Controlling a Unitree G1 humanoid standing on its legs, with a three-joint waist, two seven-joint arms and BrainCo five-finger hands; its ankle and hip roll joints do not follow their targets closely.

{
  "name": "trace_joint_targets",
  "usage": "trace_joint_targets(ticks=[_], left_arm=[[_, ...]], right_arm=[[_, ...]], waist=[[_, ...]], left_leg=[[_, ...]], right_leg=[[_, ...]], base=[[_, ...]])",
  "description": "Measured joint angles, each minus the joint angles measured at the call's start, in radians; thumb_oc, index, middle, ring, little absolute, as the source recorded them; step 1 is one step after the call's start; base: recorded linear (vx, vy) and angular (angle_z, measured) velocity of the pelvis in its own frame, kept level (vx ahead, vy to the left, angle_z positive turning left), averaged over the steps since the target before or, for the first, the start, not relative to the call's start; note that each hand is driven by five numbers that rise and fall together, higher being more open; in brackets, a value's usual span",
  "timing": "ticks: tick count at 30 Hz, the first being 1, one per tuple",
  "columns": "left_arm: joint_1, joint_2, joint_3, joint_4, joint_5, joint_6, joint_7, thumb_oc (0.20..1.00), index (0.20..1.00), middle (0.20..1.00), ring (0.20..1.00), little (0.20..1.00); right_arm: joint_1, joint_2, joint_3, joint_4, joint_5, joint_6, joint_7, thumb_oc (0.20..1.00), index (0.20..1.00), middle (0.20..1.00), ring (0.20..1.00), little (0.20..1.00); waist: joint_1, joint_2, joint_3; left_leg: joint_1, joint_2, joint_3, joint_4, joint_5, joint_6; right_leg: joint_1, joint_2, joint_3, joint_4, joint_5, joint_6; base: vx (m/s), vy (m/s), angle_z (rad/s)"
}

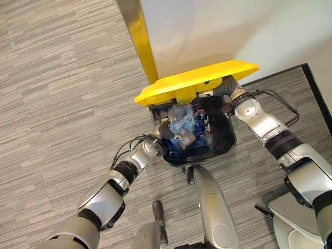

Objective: Gather garbage on tea table into small bin, then transfer packed bag to large trash can.

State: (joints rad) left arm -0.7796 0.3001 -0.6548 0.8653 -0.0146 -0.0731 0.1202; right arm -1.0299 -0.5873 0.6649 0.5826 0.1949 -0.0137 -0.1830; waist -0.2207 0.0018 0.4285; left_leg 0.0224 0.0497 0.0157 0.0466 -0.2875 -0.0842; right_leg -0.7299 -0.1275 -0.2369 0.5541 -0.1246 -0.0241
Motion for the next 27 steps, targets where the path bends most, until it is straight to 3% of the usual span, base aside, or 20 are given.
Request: trace_joint_targets(ticks=[6, 9, 12, 16, 18, 20, 21, 22, 24, 25, 26, 27], left_arm=[[0.106, 0.062, 0.129, -0.130, 0.017, -0.003, 0.000, 1.000, 1.000, 1.000, 1.000, 1.000], [0.223, 0.090, 0.192, -0.218, 0.014, -0.007, 0.000, 1.000, 1.000, 1.000, 1.000, 1.000], [0.407, 0.089, 0.317, -0.306, -0.019, -0.026, -0.008, 1.000, 1.000, 1.000, 1.000, 1.000], [0.663, 0.115, 0.463, -0.329, -0.057, -0.021, -0.027, 1.000, 1.000, 1.000, 1.000, 1.000], [0.759, 0.140, 0.517, -0.312, -0.076, -0.027, -0.055, 1.000, 1.000, 1.000, 1.000, 1.000], [0.844, 0.142, 0.590, -0.280, -0.083, -0.024, -0.058, 1.000, 1.000, 1.000, 1.000, 1.000], [0.872, 0.148, 0.602, -0.258, -0.083, -0.009, -0.058, 1.000, 1.000, 1.000, 1.000, 1.000], [0.900, 0.143, 0.630, -0.228, -0.083, -0.015, -0.070, 1.000, 1.000, 1.000, 1.000, 1.000], [0.908, 0.128, 0.681, -0.151, -0.087, -0.009, -0.077, 1.000, 1.000, 1.000, 1.000, 1.000], [0.924, 0.137, 0.682, -0.142, -0.090, 0.000, -0.077, 1.000, 1.000, 1.000, 1.000, 1.000], [0.926, 0.132, 0.677, -0.147, -0.093, -0.003, -0.079, 1.000, 1.000, 1.000, 1.000, 1.000], [0.912, 0.115, 0.676, -0.126, -0.093, 0.000, -0.079, 1.000, 1.000, 1.000, 1.000, 1.000]], right_arm=[[0.116, -0.027, -0.095, -0.063, -0.039, -0.001, 0.021, 1.000, 1.000, 1.000, 1.000, 1.000], [0.227, -0.035, -0.135, -0.102, -0.058, -0.001, 0.035, 1.000, 1.000, 1.000, 1.000, 1.000], [0.421, -0.032, -0.242, -0.188, -0.070, -0.002, 0.065, 1.000, 1.000, 1.000, 1.000, 1.000], [0.667, -0.004, -0.358, -0.256, -0.097, 0.003, 0.092, 1.000, 1.000, 1.000, 1.000, 1.000], [0.774, 0.023, -0.426, -0.289, -0.117, -0.004, 0.111, 1.000, 1.000, 1.000, 1.000, 1.000], [0.865, 0.044, -0.455, -0.284, -0.126, -0.006, 0.128, 1.000, 1.000, 1.000, 1.000, 1.000], [0.898, 0.044, -0.455, -0.267, -0.137, 0.002, 0.135, 1.000, 1.000, 1.000, 1.000, 1.000], [0.926, 0.060, -0.471, -0.242, -0.141, -0.004, 0.147, 1.000, 1.000, 1.000, 1.000, 1.000], [0.965, 0.097, -0.518, -0.194, -0.157, -0.004, 0.150, 1.000, 1.000, 1.000, 1.000, 1.000], [1.000, 0.119, -0.520, -0.158, -0.157, -0.006, 0.152, 1.000, 1.000, 1.000, 1.000, 1.000], [1.008, 0.134, -0.534, -0.125, -0.157, -0.011, 0.151, 1.000, 1.000, 1.000, 1.000, 1.000], [1.008, 0.144, -0.528, -0.078, -0.158, -0.003, 0.154, 1.000, 1.000, 1.000, 1.000, 1.000]], waist=[[0.034, -0.001, -0.009], [0.052, -0.002, -0.073], [0.079, -0.004, -0.091], [0.094, -0.022, -0.128], [0.106, -0.036, -0.140], [0.119, -0.054, -0.149], [0.127, -0.068, -0.158], [0.133, -0.078, -0.166], [0.133, -0.090, -0.168], [0.128, -0.118, -0.178], [0.137, -0.123, -0.189], [0.157, -0.083, -0.162]], left_leg=[[0.056, 0.014, -0.008, 0.003, -0.004, -0.007], [0.058, 0.022, -0.013, 0.007, -0.006, -0.010], [0.123, 0.036, -0.008, 0.019, -0.018, -0.011], [0.180, 0.028, -0.008, 0.042, -0.037, 0.001], [0.180, 0.013, -0.014, 0.070, -0.041, 0.007], [0.204, -0.004, -0.010, 0.085, -0.049, 0.023], [0.208, -0.023, -0.006, 0.088, -0.044, 0.032], [0.199, -0.048, 0.000, 0.101, -0.037, 0.047], [0.193, -0.070, 0.002, 0.118, -0.023, 0.073], [0.143, -0.115, 0.029, 0.171, -0.009, 0.101], [0.070, -0.123, 0.045, 0.212, 0.015, 0.150], [0.063, -0.102, 0.055, 0.201, 0.024, 0.154]], right_leg=[[0.066, 0.001, -0.015, 0.000, -0.009, -0.030], [0.080, 0.001, -0.028, -0.008, -0.009, -0.030], [0.154, 0.011, -0.042, -0.014, -0.021, -0.045], [0.230, 0.011, -0.034, -0.034, -0.014, -0.025], [0.273, 0.001, -0.041, -0.080, 0.017, 0.015], [0.309, -0.003, -0.027, -0.104, 0.044, 0.015], [0.313, -0.015, -0.011, -0.114, 0.049, 0.041], [0.329, -0.026, -0.006, -0.159, 0.101, 0.055], [0.385, -0.038, 0.000, -0.274, 0.206, 0.126], [0.413, -0.056, 0.019, -0.377, 0.302, 0.198], [0.413, -0.059, 0.054, -0.492, 0.421, 0.288], [0.377, -0.045, 0.073, -0.305, 0.342, 0.269]], base=[[-0.02, -0.018, 0.05], [-0.05, -0.019, 0.09], [-0.07, 0.026, 0.04], [-0.11, 0.047, -0.04], [-0.11, 0.067, 0.04], [-0.14, 0.071, -0.12], [-0.21, 0.096, -0.14], [-0.12, 0.041, -0.10], [-0.27, 0.067, -0.04], [-0.40, 0.076, -0.10], [-0.26, 0.020, -0.31], [-0.32, -0.051, -0.12]])
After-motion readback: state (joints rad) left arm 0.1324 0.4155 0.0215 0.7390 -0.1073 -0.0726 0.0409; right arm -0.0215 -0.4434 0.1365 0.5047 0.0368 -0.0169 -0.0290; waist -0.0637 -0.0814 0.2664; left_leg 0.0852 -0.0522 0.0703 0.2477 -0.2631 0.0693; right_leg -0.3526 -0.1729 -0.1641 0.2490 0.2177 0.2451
